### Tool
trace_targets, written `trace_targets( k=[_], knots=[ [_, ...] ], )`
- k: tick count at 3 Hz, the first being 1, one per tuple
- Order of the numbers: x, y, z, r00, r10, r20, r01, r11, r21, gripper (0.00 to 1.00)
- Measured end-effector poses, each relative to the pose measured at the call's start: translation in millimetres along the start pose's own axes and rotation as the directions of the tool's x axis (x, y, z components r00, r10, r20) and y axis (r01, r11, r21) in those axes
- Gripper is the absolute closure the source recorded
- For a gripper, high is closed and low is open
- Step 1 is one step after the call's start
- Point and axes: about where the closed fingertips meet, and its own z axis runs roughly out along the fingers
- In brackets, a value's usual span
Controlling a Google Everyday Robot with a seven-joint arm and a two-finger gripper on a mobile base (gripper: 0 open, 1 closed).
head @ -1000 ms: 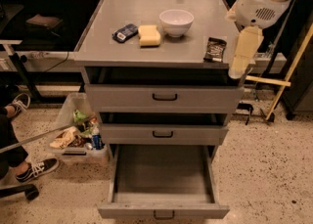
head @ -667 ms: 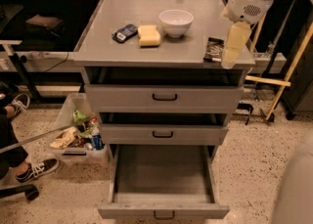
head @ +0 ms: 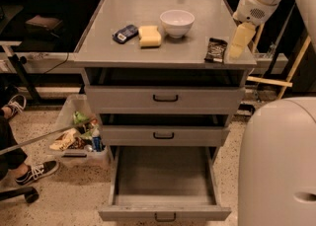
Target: Place rxbar chocolate into bottom drawer
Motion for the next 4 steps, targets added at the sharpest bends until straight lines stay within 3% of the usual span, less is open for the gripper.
trace_targets(
  k=[1,2,3,4],
  knots=[
    [0,0,0,1.000,0.000,0.000,0.000,1.0000,0.000,0.00],
    [-15,-8,26,0.996,-0.031,0.079,0.033,0.9992,-0.024,0.00],
    [-39,-13,70,0.981,-0.062,0.184,0.077,0.9940,-0.077,0.00],
    [-37,-27,79,0.976,-0.032,0.215,0.042,0.9982,-0.042,0.00]
  ],
)
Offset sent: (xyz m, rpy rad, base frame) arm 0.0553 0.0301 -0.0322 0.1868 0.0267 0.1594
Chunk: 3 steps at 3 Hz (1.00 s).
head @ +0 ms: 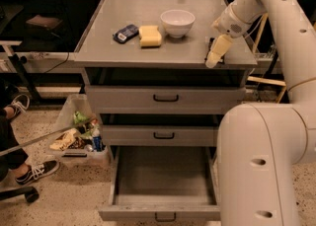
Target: Place rxbar chocolate into bottom drawer
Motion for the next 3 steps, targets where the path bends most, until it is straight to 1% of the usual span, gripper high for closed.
trace_targets(
  k=[1,2,3],
  knots=[
    [8.5,-5.2,12.7,0.999,0.031,0.029,-0.031,0.9995,0.006,0.00],
    [8.5,-5.2,12.7,0.999,0.031,0.029,-0.031,0.9995,0.006,0.03],
    [8.5,-5.2,12.7,0.999,0.031,0.029,-0.031,0.9995,0.006,0.22]
  ],
)
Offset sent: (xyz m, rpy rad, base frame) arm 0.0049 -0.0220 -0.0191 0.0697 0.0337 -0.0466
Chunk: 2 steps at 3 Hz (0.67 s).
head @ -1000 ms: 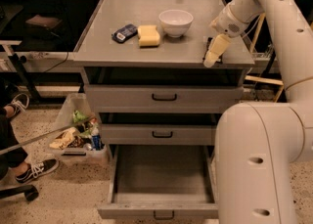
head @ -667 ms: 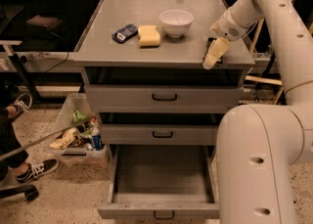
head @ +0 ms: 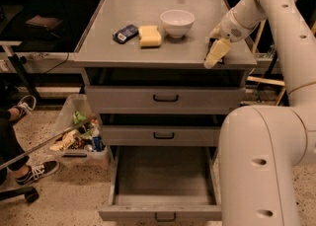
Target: Place rxbar chocolate into bottom drawer
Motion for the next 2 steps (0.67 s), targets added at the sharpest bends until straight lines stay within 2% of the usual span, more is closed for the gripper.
trace_targets(
  k=[2],
  knots=[
    [0.0,0.0,0.0,1.000,0.000,0.000,0.000,1.0000,0.000,0.68]
  ],
)
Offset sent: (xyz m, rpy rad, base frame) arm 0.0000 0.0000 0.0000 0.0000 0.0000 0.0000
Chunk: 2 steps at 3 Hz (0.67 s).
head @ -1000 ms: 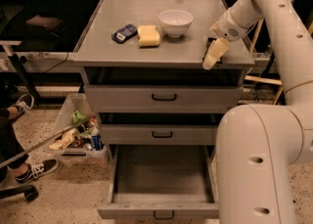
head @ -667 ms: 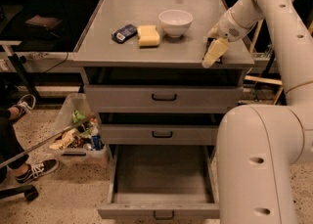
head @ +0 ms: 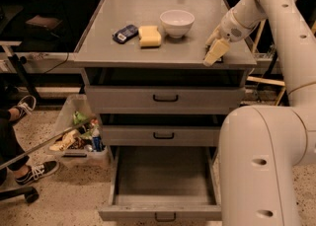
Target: Place rxbar chocolate into bottom drawer
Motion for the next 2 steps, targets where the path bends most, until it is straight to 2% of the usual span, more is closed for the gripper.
trace_targets(
  k=[1,2],
  knots=[
    [-24,-1,-18,0.999,-0.023,-0.043,0.025,0.9989,0.040,0.91],
    [-67,-9,-58,0.997,-0.008,-0.078,0.022,0.9816,0.190,1.00]
  ],
)
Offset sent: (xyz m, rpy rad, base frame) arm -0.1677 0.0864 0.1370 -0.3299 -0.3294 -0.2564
